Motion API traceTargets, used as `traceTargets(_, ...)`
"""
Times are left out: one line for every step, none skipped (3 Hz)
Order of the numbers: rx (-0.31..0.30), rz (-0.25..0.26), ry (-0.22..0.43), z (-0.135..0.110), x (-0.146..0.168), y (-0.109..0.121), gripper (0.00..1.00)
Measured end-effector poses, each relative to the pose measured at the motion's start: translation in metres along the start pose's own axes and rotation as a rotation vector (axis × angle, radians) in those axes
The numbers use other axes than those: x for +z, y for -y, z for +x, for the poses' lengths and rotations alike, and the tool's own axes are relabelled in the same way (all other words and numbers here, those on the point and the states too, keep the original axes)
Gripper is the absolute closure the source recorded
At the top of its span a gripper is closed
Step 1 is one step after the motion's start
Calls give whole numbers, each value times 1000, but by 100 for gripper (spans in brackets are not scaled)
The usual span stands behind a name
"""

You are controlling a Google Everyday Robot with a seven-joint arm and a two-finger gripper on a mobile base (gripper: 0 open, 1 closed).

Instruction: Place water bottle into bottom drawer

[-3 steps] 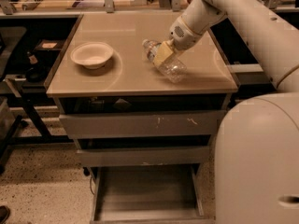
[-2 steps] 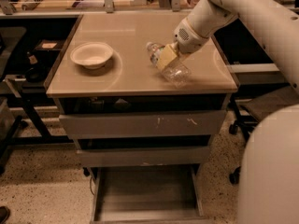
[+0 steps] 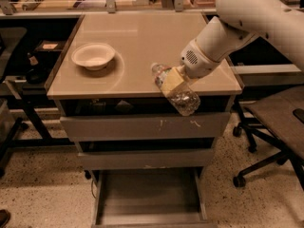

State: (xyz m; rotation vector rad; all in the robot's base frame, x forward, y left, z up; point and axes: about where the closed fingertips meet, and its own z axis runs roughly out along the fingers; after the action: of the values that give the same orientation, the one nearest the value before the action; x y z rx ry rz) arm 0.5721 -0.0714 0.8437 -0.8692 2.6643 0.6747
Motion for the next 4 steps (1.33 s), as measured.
traceTargets(-1, 0, 2, -1, 0, 0, 100)
traceTargets(14, 3, 6, 11, -6, -10, 100)
traceTargets(64, -4, 8, 40, -10, -33, 100)
traceTargets(142, -46, -13, 87, 5, -61, 100)
